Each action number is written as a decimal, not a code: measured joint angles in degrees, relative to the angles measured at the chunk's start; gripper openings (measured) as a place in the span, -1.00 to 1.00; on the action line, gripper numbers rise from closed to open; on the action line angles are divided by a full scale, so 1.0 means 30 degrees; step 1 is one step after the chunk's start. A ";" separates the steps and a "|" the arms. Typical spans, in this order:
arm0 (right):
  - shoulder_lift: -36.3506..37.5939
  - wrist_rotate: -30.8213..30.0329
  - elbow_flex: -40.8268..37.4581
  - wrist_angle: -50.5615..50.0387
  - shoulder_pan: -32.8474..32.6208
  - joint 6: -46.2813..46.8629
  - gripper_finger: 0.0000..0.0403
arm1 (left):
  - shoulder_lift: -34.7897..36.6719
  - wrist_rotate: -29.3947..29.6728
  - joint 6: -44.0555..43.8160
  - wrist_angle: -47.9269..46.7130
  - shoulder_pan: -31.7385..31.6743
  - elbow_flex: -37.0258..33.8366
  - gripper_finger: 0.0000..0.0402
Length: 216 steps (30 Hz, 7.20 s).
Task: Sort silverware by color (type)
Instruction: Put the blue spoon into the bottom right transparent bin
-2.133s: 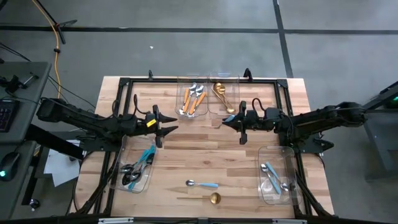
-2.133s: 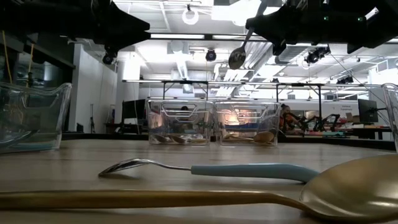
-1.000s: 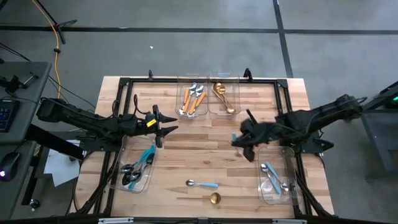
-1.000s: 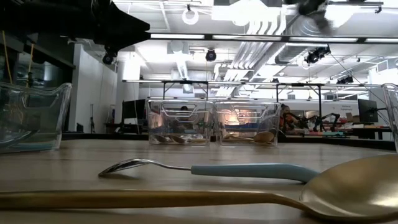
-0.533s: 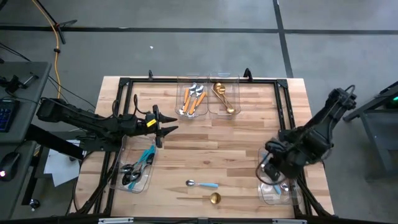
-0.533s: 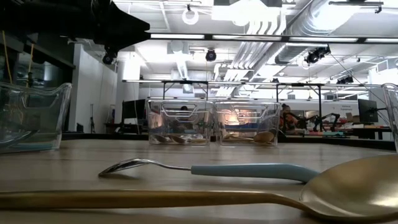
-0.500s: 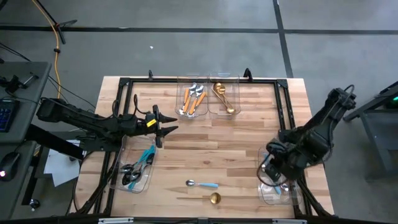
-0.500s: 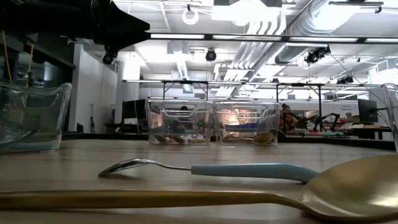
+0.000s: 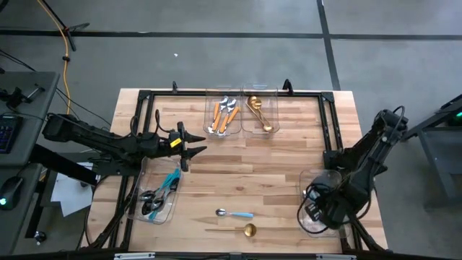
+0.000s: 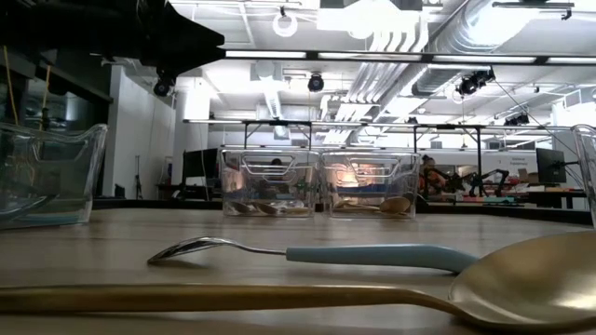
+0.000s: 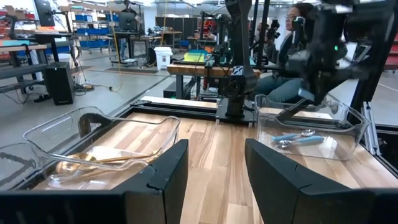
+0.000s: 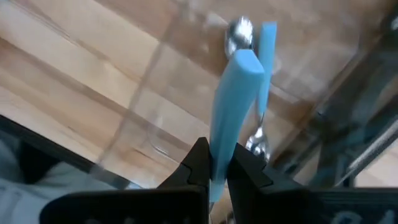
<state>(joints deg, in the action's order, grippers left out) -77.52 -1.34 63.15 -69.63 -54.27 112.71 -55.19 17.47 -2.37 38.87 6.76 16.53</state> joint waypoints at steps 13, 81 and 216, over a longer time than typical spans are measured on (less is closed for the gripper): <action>0.0480 0.2461 -0.5547 0.4930 0.2168 -0.1221 -0.90 | 0.0003 0.0007 0.0707 0.0169 0.0007 0.0000 -0.27; 0.2914 -1.2033 -0.4449 0.7730 0.6799 -1.8315 -0.45 | 0.0003 0.0015 0.0488 0.0157 0.0007 0.0005 -0.27; -1.2674 0.2595 0.1427 2.5571 1.2355 -3.8166 -0.42 | 0.0003 -0.1078 0.2310 0.1371 0.0007 0.0015 -0.27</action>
<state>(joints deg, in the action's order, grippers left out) -115.55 6.45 67.43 7.08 -17.20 -1.79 -55.18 14.24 4.56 42.98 6.79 16.58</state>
